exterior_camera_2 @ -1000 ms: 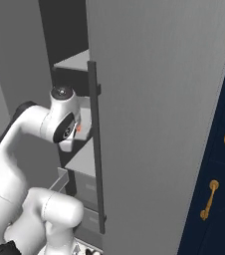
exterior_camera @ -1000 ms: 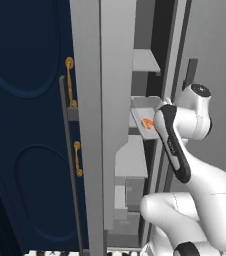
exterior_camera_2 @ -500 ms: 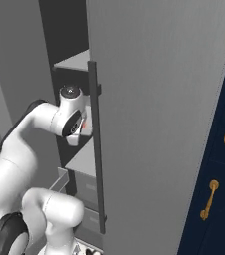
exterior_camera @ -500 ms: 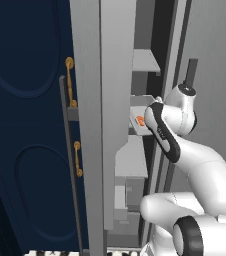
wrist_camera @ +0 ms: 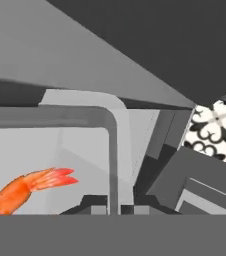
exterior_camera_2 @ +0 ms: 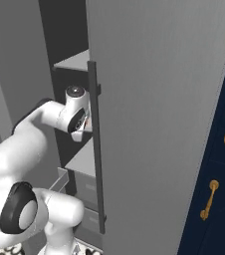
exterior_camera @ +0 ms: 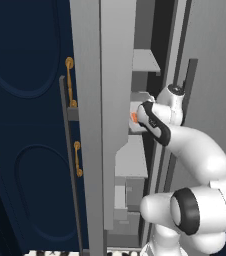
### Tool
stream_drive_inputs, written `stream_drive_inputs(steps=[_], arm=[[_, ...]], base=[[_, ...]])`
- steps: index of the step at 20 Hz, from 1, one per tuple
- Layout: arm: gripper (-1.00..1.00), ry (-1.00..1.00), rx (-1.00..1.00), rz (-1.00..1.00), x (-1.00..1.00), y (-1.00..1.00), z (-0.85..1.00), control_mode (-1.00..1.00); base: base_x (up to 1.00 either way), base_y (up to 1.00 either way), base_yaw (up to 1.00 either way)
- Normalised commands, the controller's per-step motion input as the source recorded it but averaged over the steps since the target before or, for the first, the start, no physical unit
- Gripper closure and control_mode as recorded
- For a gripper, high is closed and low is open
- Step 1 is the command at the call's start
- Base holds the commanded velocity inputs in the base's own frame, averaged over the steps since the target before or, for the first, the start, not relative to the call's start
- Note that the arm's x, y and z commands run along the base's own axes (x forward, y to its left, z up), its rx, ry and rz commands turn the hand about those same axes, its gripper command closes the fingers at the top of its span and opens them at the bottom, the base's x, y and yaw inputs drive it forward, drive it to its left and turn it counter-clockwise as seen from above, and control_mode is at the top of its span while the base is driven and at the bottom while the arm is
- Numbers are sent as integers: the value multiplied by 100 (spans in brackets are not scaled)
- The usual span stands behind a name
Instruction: Take the meat container that has the shrimp and place it on the second highest rack of the freezer. Then take the vegetable container that has the potato and squash and place it on the highest rack of the freezer.
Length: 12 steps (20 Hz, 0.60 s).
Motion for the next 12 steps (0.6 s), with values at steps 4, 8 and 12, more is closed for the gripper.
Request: stream_drive_inputs(steps=[4, 8, 12], arm=[[100, 0, 0, 0, 44, 0, -5, -100], [100, -1, 0, 0, 14, 0, 0, -100], [100, -6, 0, 0, 26, 0, 0, -100]], base=[[0, 0, 0], [0, 0, 0], [0, 0, 0]])
